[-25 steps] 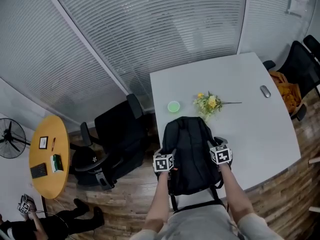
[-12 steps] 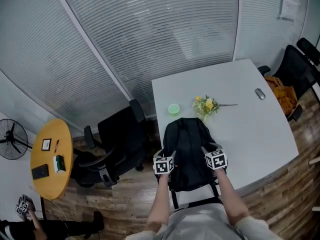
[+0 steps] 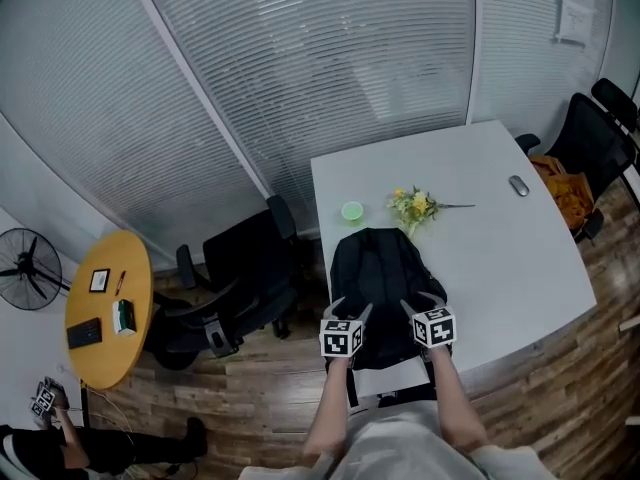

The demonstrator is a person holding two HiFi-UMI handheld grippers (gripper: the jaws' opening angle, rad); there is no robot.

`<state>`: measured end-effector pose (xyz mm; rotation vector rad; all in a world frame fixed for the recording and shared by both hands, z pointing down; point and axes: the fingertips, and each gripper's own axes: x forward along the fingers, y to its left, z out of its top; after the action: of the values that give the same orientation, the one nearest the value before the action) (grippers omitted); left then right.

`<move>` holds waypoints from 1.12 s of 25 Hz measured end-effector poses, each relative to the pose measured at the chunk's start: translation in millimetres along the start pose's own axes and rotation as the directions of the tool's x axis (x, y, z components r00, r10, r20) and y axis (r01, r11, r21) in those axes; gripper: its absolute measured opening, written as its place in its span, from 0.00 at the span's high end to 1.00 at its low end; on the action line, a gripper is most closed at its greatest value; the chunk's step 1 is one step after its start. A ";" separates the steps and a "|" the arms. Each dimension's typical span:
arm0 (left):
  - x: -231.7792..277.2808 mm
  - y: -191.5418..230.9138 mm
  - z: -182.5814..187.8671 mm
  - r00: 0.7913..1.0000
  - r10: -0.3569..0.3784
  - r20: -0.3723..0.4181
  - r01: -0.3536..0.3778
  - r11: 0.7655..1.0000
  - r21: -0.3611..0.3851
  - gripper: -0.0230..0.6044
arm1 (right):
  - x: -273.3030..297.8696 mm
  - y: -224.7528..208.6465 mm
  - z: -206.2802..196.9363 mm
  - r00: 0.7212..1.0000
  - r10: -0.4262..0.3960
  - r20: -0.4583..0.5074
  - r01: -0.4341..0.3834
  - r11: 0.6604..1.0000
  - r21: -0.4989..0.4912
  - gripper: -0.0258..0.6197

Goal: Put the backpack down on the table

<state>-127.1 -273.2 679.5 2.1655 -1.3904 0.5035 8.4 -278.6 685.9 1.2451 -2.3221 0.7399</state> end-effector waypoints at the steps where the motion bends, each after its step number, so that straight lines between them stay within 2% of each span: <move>1: -4.6 -2.0 0.1 1.000 -0.001 0.007 0.001 1.000 -0.001 0.51 | -4.4 -0.3 0.1 1.000 -0.006 0.010 0.005 1.000 0.008 0.70; 8: -30.4 -18.5 -4.1 0.999 -0.002 0.038 0.002 1.000 -0.005 0.51 | -33.2 -2.3 -5.2 0.998 -0.029 0.058 0.026 0.998 0.050 0.70; 18: -54.5 -19.3 -25.4 0.998 0.020 0.054 -0.019 1.000 -0.021 0.51 | -47.8 11.8 -9.4 0.997 -0.012 0.078 0.012 1.000 0.001 0.70; 28: -68.1 -14.3 -31.5 0.997 0.038 0.068 -0.035 0.999 -0.033 0.51 | -54.8 25.3 -6.2 0.996 0.006 0.085 -0.003 0.999 -0.033 0.70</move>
<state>-142.7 -200.2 663.4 2.1535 -1.4669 0.4215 16.2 -228.3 652.9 1.2811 -2.3957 0.6591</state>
